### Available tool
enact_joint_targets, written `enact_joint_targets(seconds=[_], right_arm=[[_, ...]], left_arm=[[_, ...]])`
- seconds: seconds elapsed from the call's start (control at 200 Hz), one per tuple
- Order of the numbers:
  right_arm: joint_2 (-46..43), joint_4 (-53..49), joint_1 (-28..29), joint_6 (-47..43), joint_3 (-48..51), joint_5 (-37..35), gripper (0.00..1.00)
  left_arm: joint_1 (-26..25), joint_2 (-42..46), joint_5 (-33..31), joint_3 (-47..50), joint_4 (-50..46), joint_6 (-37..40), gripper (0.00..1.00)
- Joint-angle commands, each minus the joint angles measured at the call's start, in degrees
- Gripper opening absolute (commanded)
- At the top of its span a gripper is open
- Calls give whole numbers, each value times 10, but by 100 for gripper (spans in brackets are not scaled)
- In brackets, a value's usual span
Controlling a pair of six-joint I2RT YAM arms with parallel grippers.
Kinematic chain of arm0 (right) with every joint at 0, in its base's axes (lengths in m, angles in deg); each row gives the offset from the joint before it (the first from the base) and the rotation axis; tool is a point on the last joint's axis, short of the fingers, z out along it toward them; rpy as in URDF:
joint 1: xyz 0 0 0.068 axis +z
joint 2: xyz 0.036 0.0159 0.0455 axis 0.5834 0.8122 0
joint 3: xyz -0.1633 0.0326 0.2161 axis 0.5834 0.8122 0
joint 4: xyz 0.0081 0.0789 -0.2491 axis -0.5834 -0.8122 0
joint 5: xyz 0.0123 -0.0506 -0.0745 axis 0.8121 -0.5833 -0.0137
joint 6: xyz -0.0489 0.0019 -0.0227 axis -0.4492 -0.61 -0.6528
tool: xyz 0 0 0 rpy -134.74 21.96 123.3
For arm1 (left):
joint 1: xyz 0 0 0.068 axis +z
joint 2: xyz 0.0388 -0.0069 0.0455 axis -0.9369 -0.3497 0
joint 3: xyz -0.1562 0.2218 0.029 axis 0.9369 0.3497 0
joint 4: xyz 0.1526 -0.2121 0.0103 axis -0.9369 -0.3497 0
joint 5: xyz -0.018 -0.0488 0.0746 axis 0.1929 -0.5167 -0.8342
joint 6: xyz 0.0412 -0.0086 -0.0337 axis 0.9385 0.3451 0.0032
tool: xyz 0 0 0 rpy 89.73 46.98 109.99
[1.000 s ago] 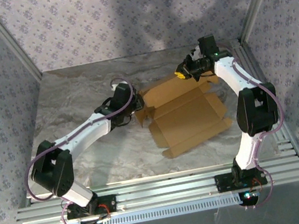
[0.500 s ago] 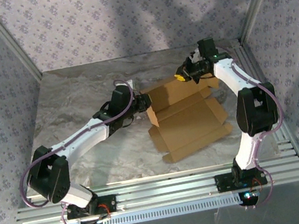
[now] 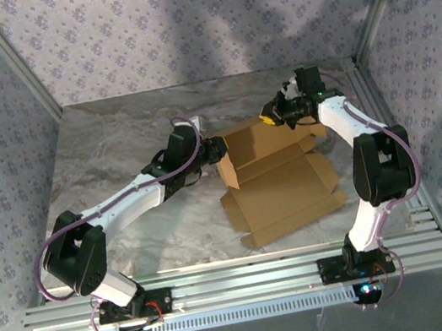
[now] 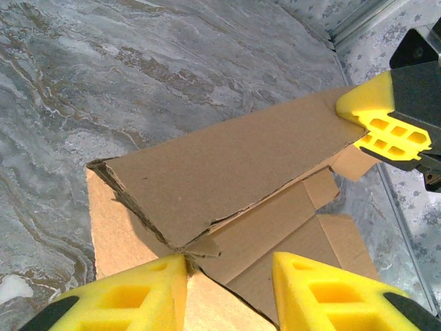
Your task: Fold the paper box
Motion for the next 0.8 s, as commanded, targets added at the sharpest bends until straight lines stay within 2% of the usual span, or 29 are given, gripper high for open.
enact_joint_targets(seconds=[0.0, 0.18, 0.395, 0.595, 0.625, 0.685, 0.745, 0.8], right_arm=[[-19, 14, -4, -16, 6, 17, 0], [-16, 37, -12, -5, -1, 28, 0], [-15, 43, -14, -8, -6, 32, 0], [-9, 38, -18, -12, -10, 37, 0], [-8, 36, -18, -14, -11, 38, 0], [-7, 33, -18, -17, -15, 40, 0], [-5, 26, -18, -22, -20, 43, 0], [-5, 22, -18, -26, -22, 44, 0]], left_arm=[[-11, 2, -20, 9, -8, 28, 36], [-7, 37, -49, 34, -28, 92, 39], [24, 104, -14, 68, -14, 149, 43], [75, 207, 33, 133, 4, 181, 46], [81, 224, 29, 148, 6, 187, 56], [97, 250, 22, 177, 8, 192, 59], [129, 261, 15, 205, 3, 189, 59], [171, 245, 12, 209, -22, 178, 53]])
